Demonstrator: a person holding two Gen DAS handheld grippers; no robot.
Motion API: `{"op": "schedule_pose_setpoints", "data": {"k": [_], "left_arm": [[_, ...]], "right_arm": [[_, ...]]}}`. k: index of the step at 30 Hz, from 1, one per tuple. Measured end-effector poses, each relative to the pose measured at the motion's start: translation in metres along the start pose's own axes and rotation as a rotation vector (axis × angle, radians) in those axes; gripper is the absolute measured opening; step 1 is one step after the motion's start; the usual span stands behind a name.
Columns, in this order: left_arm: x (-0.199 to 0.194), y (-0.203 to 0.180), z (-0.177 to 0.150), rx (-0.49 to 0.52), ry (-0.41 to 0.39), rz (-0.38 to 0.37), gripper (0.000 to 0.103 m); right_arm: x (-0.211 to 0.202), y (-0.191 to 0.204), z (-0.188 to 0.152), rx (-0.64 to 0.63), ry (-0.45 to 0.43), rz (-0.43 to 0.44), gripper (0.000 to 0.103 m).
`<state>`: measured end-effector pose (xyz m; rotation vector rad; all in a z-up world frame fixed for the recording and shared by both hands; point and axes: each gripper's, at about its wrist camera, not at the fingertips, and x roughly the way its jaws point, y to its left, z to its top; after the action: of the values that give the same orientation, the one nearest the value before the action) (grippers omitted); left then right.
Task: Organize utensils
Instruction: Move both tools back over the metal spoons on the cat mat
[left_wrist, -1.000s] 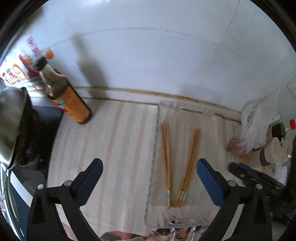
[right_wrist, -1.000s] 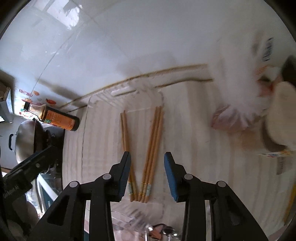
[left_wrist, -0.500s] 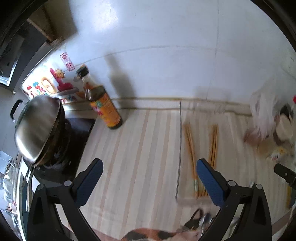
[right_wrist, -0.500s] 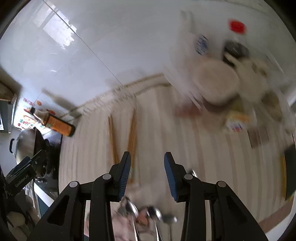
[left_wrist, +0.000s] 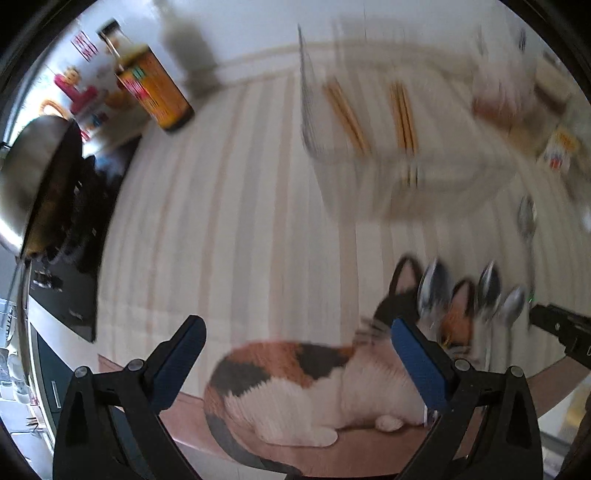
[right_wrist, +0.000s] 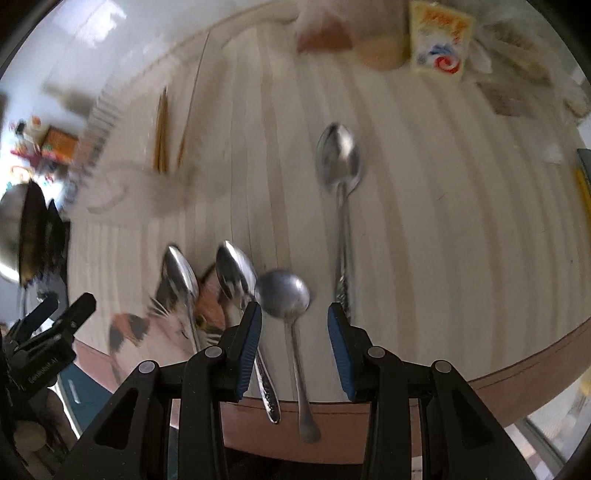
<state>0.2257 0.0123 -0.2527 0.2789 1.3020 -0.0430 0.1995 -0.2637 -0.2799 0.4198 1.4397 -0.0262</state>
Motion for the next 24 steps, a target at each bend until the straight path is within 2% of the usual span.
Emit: {"op": "schedule_pose_setpoints", "data": {"k": [7, 8, 9, 11, 12, 13, 14, 19, 21, 24], "left_arm": [[0.028, -0.001, -0.021, -0.002, 0.08, 0.002, 0.102], [0.029, -0.001, -0.025, -0.003, 0.082, 0.002, 0.102], [0.03, -0.002, -0.026, -0.003, 0.083, 0.003, 0.102], [0.032, -0.002, -0.027, -0.004, 0.087, -0.005, 0.102], [0.032, -0.003, -0.028, -0.006, 0.088, -0.012, 0.102], [0.032, -0.005, -0.028, -0.006, 0.089, -0.024, 0.102], [0.032, -0.006, -0.026, -0.006, 0.09, -0.036, 0.102], [0.031, -0.032, -0.016, -0.02, 0.098, -0.185, 0.102], [0.032, -0.045, -0.011, -0.022, 0.106, -0.222, 0.092], [0.041, -0.065, -0.002, -0.02, 0.129, -0.266, 0.087]], "right_arm": [[0.03, 0.026, -0.012, -0.1, 0.034, -0.07, 0.039], [0.029, 0.03, -0.014, -0.121, 0.008, -0.093, 0.036], [0.031, 0.035, -0.016, -0.152, -0.002, -0.132, 0.028], [0.033, 0.04, -0.02, -0.177, -0.019, -0.17, 0.023], [0.034, 0.04, -0.022, -0.186, -0.027, -0.179, 0.014], [0.034, 0.04, -0.024, -0.195, -0.034, -0.192, 0.005], [0.033, 0.038, -0.026, -0.195, -0.043, -0.184, 0.003], [0.029, 0.012, -0.03, -0.135, -0.045, -0.204, 0.0], [0.029, -0.003, -0.032, -0.11, -0.048, -0.205, 0.0], [0.029, -0.022, -0.037, -0.079, -0.043, -0.196, 0.0]]}}
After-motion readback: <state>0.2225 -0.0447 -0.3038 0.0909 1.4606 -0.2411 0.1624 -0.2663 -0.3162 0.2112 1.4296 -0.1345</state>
